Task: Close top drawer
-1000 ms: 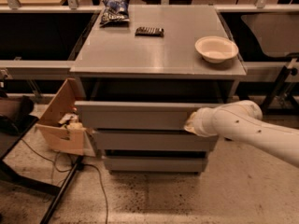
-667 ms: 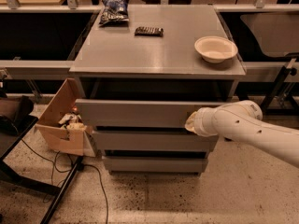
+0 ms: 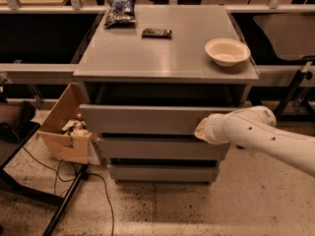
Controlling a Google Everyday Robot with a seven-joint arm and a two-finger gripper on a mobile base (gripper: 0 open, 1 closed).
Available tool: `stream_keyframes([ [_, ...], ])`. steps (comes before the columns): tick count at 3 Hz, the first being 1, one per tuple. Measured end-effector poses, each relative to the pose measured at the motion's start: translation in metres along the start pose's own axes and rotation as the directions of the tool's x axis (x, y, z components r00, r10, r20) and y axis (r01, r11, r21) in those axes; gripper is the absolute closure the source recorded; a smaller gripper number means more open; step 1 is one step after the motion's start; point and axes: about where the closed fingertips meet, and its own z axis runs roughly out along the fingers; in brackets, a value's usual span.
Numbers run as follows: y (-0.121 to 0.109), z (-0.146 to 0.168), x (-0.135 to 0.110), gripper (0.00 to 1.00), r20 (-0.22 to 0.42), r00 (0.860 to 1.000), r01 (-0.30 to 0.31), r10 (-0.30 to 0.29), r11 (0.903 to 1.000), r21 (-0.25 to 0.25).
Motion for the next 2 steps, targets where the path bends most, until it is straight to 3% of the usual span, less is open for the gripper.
stream_keyframes([
  [1,0.0,0.0,0.0,0.11,0.0,1.0,0.0,0.0,1.0,0.0],
  [2,0.0,0.0,0.0,0.0,0.0,1.0,0.0,0.0,1.0,0.0],
])
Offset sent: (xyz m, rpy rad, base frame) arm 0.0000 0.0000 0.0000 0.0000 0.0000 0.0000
